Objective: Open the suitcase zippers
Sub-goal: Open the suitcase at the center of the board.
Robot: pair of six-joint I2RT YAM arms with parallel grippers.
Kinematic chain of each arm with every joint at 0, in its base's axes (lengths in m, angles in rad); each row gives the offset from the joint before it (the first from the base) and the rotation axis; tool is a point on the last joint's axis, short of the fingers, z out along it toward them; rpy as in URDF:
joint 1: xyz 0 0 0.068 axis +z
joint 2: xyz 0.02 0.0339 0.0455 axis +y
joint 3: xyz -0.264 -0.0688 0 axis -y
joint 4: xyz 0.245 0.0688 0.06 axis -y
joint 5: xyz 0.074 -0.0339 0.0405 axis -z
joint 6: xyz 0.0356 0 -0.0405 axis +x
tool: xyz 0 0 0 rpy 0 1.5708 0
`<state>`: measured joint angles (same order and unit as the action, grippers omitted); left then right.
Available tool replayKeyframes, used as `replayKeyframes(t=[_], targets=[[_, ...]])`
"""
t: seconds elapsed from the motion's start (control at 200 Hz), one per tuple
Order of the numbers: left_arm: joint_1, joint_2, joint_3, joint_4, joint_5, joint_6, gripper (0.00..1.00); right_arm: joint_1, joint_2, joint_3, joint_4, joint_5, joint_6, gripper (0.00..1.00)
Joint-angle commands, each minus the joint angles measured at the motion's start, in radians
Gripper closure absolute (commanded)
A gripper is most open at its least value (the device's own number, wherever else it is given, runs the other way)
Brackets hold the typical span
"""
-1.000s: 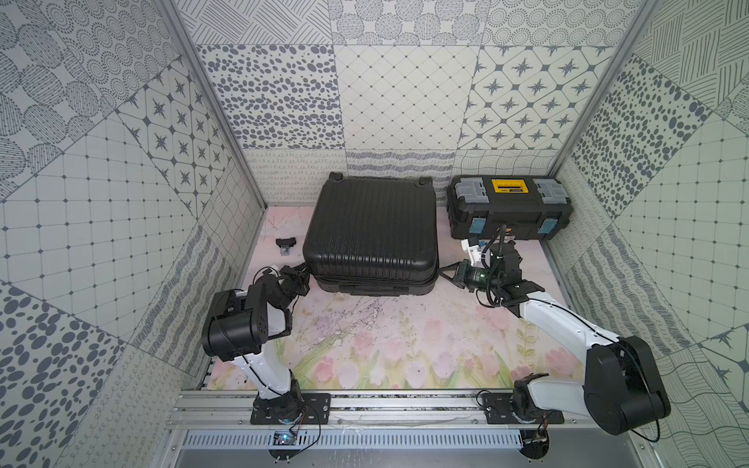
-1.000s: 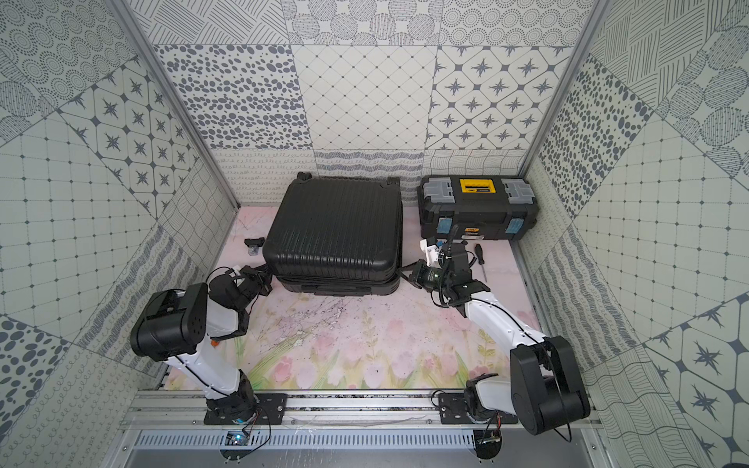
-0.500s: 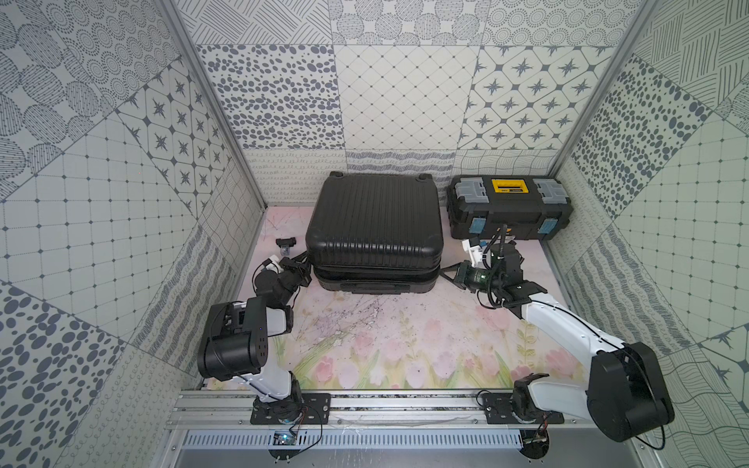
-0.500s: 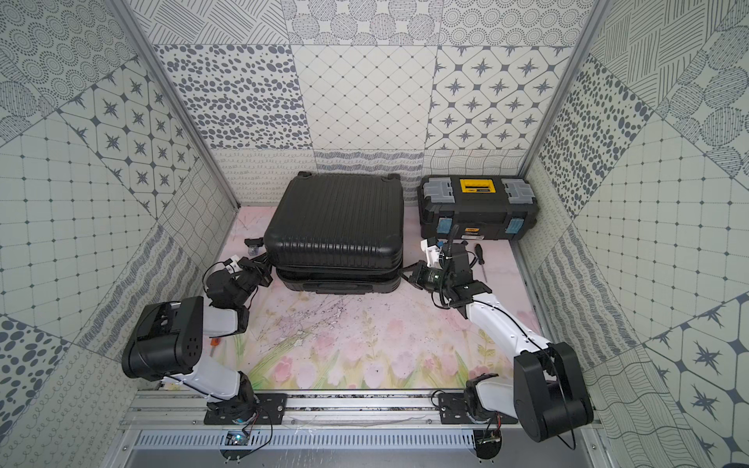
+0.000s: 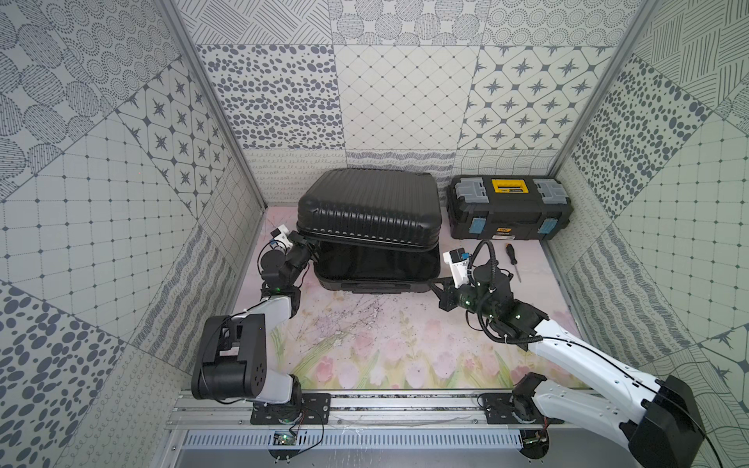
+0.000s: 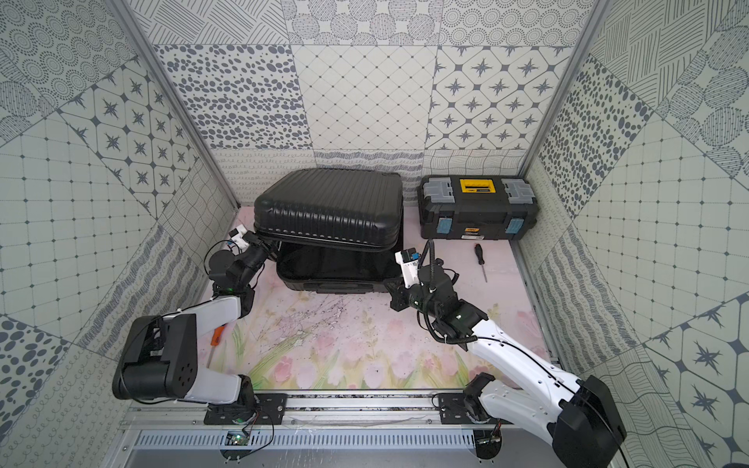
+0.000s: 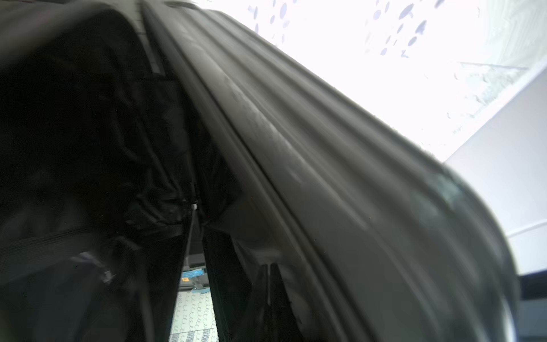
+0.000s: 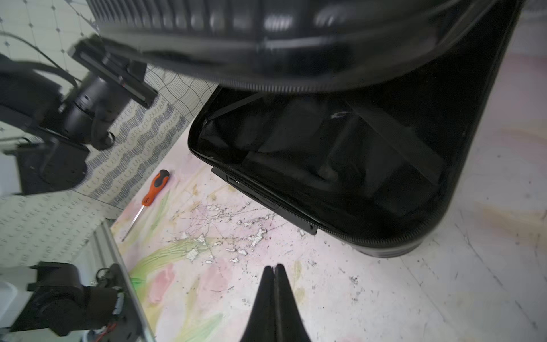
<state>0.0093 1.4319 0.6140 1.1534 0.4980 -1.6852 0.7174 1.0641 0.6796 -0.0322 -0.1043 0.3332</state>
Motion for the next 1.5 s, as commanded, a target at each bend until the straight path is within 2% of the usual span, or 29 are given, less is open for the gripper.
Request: replayKeyframes(t=[0.0,0.165,0.3,0.425,0.48,0.56,0.635,0.7,0.77,0.825,0.865,0.89,0.921,1.036,1.076,1.126,1.246,1.311,1.391,1.496], targets=[[-0.022,-0.057,0.090,-0.090,0.000,0.113,1.00,0.083,0.104,0.065,0.147,0.188,-0.179,0.95],[-0.024,-0.011,0.107,-0.076,0.036,0.117,1.00,0.109,0.321,0.223,0.269,0.257,-0.168,0.97],[-0.023,0.007,0.095,-0.070,0.064,0.124,1.00,0.105,0.464,0.385,0.292,0.342,-0.205,1.00],[-0.029,-0.054,0.071,-0.204,0.095,0.223,1.00,0.064,0.558,0.561,0.251,0.300,-0.179,1.00],[-0.036,-0.102,0.057,-0.316,0.099,0.291,0.90,0.034,0.601,0.646,0.224,0.264,-0.147,1.00],[-0.056,-0.163,0.046,-0.460,0.099,0.376,0.83,-0.023,0.689,0.799,0.171,0.215,-0.099,1.00],[-0.072,-0.202,0.053,-0.577,0.110,0.427,0.77,-0.093,0.807,1.023,0.090,0.153,-0.040,1.00],[-0.088,-0.228,0.082,-0.702,0.122,0.492,0.74,-0.158,0.955,1.305,-0.046,0.071,0.039,1.00],[-0.107,-0.254,0.131,-0.875,0.114,0.598,0.71,-0.205,1.162,1.735,-0.261,-0.018,0.037,0.99],[-0.125,-0.267,0.163,-0.986,0.098,0.674,0.70,-0.218,1.348,2.127,-0.448,-0.018,0.032,0.96],[-0.138,-0.263,0.188,-1.046,0.093,0.723,0.69,-0.217,1.471,2.383,-0.511,-0.030,0.026,0.93],[-0.146,-0.252,0.205,-1.081,0.093,0.753,0.68,-0.216,1.523,2.487,-0.523,-0.034,0.027,0.92],[-0.155,-0.234,0.231,-1.125,0.094,0.792,0.68,-0.220,1.501,2.457,-0.480,-0.043,0.042,0.89],[-0.212,-0.123,0.348,-1.289,0.002,0.958,0.64,-0.223,1.274,2.005,-0.200,0.008,0.049,0.81],[-0.237,-0.062,0.400,-1.329,-0.027,0.989,0.63,-0.226,1.233,1.920,-0.132,0.020,0.049,0.79],[-0.274,0.025,0.478,-1.390,-0.060,1.026,0.62,-0.232,1.252,1.956,-0.167,0.018,0.050,0.79],[-0.392,0.216,0.672,-1.548,-0.154,1.158,0.61,-0.242,1.400,2.253,-0.353,-0.022,0.065,0.74],[-0.466,0.307,0.761,-1.636,-0.210,1.227,0.61,-0.242,1.442,2.334,-0.400,-0.030,0.074,0.73],[-0.544,0.404,0.847,-1.731,-0.277,1.284,0.61,-0.243,1.423,2.289,-0.386,-0.036,0.085,0.73],[-0.618,0.492,0.892,-1.822,-0.365,1.352,0.62,-0.242,1.335,2.100,-0.292,-0.039,0.096,0.73]])
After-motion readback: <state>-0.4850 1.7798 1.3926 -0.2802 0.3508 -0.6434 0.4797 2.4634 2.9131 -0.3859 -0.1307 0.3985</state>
